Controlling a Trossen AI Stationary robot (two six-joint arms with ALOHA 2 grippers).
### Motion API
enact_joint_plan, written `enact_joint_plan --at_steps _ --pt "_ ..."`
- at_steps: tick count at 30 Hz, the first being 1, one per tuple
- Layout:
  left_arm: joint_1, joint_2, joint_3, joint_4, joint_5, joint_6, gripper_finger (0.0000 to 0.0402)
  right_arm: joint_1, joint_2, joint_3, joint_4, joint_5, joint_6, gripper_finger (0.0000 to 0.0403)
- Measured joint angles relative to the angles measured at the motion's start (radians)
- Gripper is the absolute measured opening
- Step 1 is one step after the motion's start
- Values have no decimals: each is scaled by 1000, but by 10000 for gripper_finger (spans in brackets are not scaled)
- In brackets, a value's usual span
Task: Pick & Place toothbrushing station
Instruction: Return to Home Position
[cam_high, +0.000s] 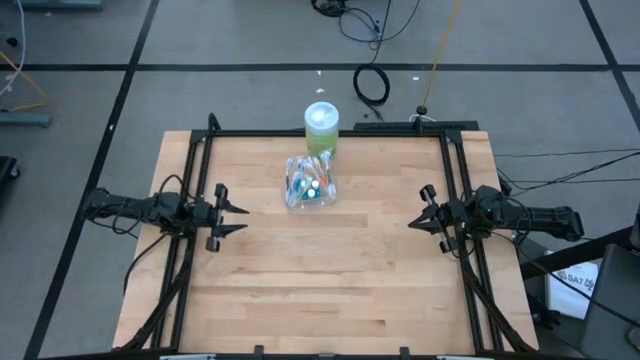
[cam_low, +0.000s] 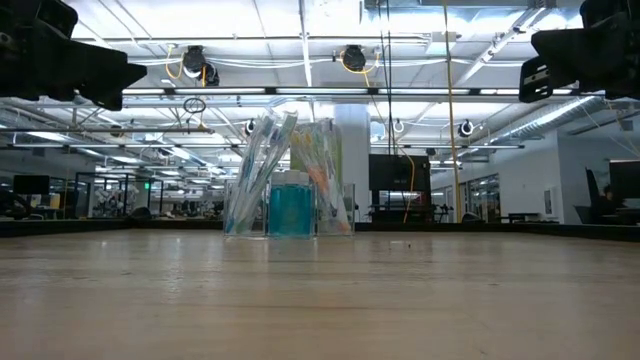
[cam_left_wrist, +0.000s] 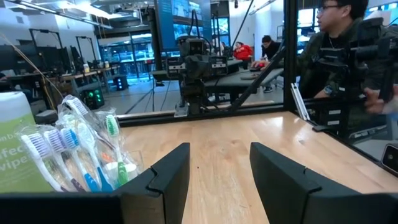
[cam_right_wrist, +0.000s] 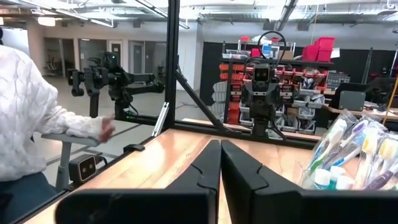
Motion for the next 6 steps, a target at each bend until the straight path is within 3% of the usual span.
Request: enact_joint_plan --at_steps 6 --pt "0 0 0 1 0 0 175 0 0 0 0 0 0 7"
